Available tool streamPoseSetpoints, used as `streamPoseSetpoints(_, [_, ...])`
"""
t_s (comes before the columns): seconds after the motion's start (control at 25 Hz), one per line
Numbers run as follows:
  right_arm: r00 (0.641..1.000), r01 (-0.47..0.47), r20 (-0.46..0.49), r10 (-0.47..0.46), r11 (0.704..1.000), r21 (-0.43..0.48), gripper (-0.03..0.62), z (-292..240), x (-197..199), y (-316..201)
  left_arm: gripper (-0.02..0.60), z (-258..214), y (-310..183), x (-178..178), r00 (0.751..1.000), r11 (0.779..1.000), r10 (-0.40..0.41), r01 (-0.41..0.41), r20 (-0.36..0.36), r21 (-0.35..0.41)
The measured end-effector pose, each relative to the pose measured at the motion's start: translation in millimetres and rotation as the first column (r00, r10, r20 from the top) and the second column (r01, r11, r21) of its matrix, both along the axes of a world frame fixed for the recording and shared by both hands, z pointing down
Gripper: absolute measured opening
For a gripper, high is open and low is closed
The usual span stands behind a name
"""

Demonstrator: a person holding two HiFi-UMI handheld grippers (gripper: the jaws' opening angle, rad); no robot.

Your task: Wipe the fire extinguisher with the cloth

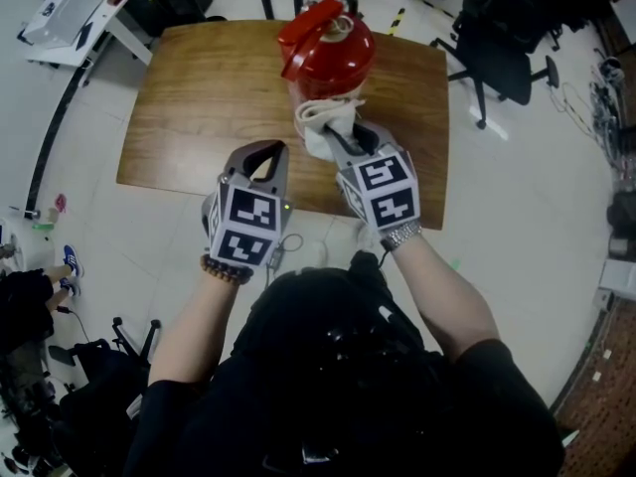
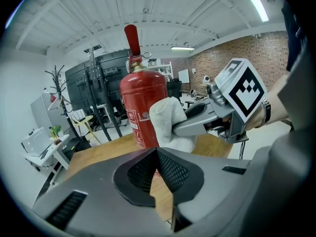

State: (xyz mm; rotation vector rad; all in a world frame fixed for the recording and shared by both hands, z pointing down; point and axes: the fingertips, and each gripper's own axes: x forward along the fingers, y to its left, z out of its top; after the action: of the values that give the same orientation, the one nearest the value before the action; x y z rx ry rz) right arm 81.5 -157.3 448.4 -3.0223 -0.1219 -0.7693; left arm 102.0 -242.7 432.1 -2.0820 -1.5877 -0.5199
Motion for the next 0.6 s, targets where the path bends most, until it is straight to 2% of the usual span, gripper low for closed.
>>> streamPoseSetpoints(0.6, [0.982, -0.006, 0.19, -0.011, 0.996, 0.087, 0.119, 116.4, 2.8, -2.0, 0.0, 17.5, -6.5, 1.5, 1.0, 0.998, -0.02, 0.02, 0.006, 0.063])
